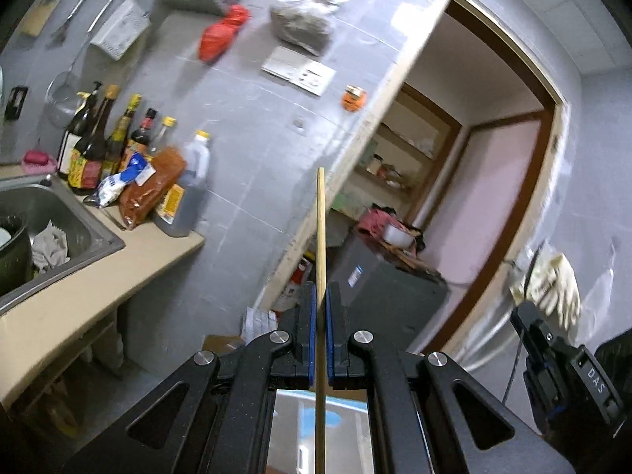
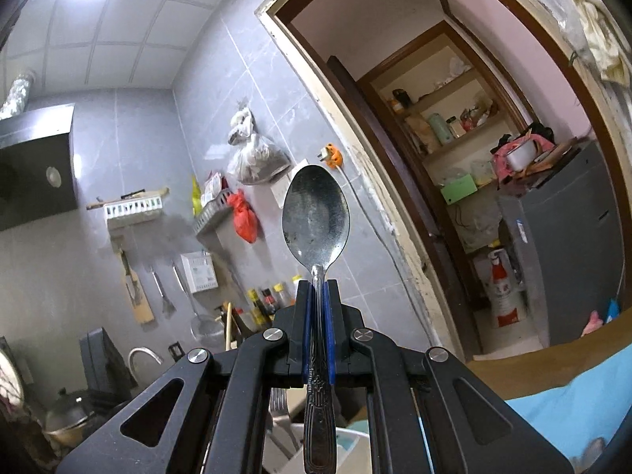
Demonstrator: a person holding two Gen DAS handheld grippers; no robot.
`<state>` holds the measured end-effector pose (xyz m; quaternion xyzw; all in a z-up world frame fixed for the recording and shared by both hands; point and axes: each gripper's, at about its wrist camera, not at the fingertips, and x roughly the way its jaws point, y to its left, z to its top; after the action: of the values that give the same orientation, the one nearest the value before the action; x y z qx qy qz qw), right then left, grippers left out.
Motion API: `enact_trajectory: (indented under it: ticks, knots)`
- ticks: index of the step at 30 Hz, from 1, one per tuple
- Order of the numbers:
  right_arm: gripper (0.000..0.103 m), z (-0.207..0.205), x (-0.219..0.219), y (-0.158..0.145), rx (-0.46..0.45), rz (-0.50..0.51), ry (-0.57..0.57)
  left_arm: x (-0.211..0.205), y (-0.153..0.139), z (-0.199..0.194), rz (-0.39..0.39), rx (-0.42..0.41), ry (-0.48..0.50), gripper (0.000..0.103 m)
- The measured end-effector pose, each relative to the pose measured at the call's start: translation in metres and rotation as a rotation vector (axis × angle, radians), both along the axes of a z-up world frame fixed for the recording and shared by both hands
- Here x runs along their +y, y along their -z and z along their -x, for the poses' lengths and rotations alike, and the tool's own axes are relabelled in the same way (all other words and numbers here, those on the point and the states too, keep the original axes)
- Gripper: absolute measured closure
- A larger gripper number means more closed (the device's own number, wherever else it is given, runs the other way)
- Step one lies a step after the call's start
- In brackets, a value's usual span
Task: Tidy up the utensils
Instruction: 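Lift the chopstick and spoon with both tools up over the white caddy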
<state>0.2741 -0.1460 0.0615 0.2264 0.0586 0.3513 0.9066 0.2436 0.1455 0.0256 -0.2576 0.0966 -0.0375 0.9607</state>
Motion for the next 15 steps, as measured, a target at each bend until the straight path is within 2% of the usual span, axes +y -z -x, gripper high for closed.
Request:
enact_trajectory:
  ticks: [6, 15]
  knots:
    - [0.099, -0.008, 0.014, 0.018, 0.005, -0.007, 0.011, 0.011, 0.005, -0.004, 0.000, -0.047, -0.024, 0.101]
    - [0.099, -0.006, 0.026, 0.039, 0.004, 0.044, 0.034, -0.003, 0.015, -0.003, -0.082, -0.141, -0.074, 0.101]
